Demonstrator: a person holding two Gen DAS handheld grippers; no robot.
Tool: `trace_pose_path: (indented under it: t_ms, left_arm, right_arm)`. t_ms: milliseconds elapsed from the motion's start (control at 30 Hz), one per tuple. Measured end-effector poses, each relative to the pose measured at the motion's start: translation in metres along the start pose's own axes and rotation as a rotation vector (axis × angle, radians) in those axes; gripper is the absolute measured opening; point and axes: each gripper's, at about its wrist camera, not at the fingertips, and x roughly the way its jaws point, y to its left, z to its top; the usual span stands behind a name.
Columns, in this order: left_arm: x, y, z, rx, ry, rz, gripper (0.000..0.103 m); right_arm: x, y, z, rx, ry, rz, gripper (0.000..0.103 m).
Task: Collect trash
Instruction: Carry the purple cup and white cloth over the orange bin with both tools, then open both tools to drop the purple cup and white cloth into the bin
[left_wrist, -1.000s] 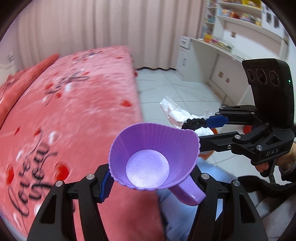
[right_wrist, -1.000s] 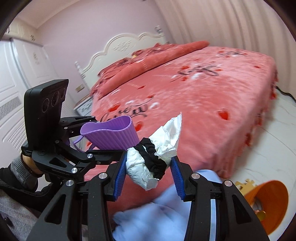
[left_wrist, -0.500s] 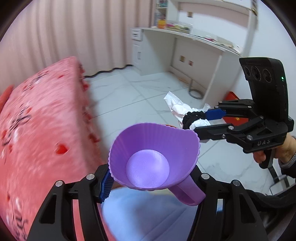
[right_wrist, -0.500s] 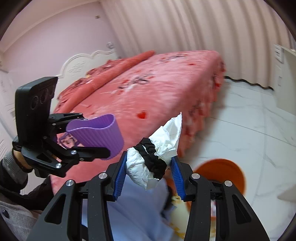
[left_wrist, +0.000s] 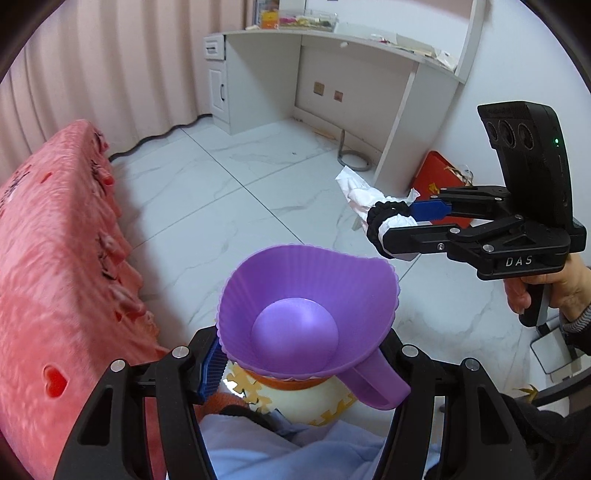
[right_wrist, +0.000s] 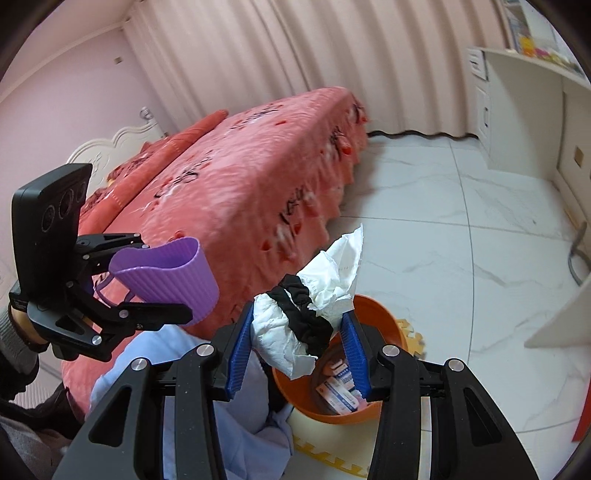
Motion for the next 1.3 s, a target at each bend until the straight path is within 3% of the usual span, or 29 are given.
trace_pose_path:
  t_ms: [533, 667, 867, 1133, 1300]
  left_arm:
    - [0.059, 0.011, 0.025, -0.017, 0.078, -0.036, 0.064]
    - [0.067, 0.015, 0.026, -0.028, 0.079, -0.015, 0.065]
    - [0.069, 0.018, 0.027, -0.055, 0.075, 0.001, 0.078]
    - [0.063, 0.024, 0.018, -0.080, 0.089, 0.003, 0.078]
    - [0.060, 0.027, 0.014, -0.093, 0.089, 0.008, 0.078]
  right_arm:
    - [0.035, -0.020, 0.007, 0.044, 0.032, -0.002, 0.046]
    - [0.042, -0.020, 0.007, 0.049, 0.041, -0.002, 0.046]
    - [0.050, -0.016, 0.008, 0.043, 0.056, 0.003, 0.046]
    - [0.059, -0.011, 0.013, 0.032, 0.067, 0.009, 0.048]
    - [0.067, -0.007, 0.014, 0.030, 0.077, -0.004, 0.057]
